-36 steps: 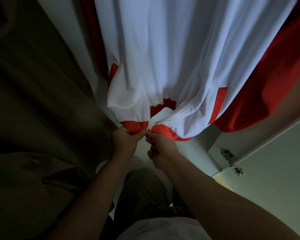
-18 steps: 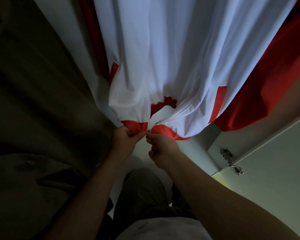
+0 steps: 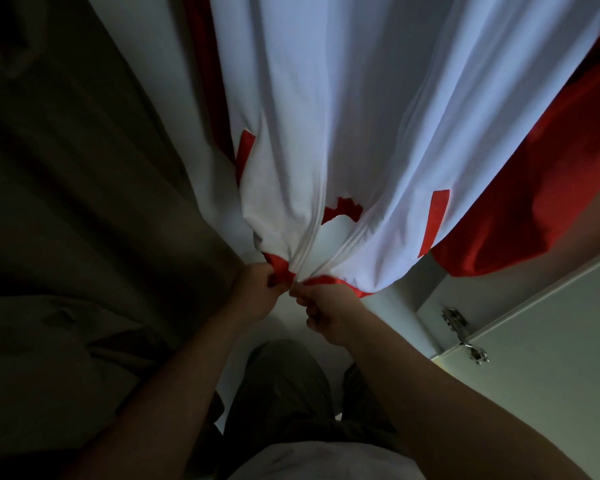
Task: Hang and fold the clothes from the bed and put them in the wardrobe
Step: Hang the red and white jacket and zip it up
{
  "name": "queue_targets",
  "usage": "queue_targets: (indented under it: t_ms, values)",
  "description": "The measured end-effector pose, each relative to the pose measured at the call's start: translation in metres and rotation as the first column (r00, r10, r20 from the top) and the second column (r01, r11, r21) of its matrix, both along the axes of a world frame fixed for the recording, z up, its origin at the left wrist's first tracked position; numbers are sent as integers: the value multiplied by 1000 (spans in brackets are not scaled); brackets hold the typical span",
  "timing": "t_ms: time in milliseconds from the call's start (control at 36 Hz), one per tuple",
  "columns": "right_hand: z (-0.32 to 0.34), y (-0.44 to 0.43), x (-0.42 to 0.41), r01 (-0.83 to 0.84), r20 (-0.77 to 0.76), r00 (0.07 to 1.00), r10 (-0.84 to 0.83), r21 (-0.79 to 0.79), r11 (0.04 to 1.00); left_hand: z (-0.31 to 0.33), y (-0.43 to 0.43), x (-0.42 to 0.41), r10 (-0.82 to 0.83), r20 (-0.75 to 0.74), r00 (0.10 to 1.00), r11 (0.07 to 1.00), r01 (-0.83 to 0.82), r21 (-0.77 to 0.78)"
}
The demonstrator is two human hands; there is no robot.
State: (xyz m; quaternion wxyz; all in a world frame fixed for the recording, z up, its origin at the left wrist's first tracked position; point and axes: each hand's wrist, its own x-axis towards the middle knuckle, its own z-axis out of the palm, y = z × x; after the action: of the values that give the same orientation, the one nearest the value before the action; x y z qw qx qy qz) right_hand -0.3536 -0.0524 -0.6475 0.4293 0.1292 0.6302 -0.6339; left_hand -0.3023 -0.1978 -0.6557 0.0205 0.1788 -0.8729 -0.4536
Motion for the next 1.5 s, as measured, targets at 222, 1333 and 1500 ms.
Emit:
queue_targets:
  t_ms: [222, 1333, 1500]
  values:
    - [42, 9, -21, 7, 173, 984, 34, -229, 973, -20, 8, -5, 63, 69, 996, 997, -66, 37]
    - [202, 38, -57, -62, -284, 959, -15, -260, 964, 112, 50, -76, 2, -532, 847, 981, -104, -162]
    - [237, 48, -62, -19, -406, 909, -97, -271, 962, 115, 51, -79, 0, -472, 882, 970, -114, -213]
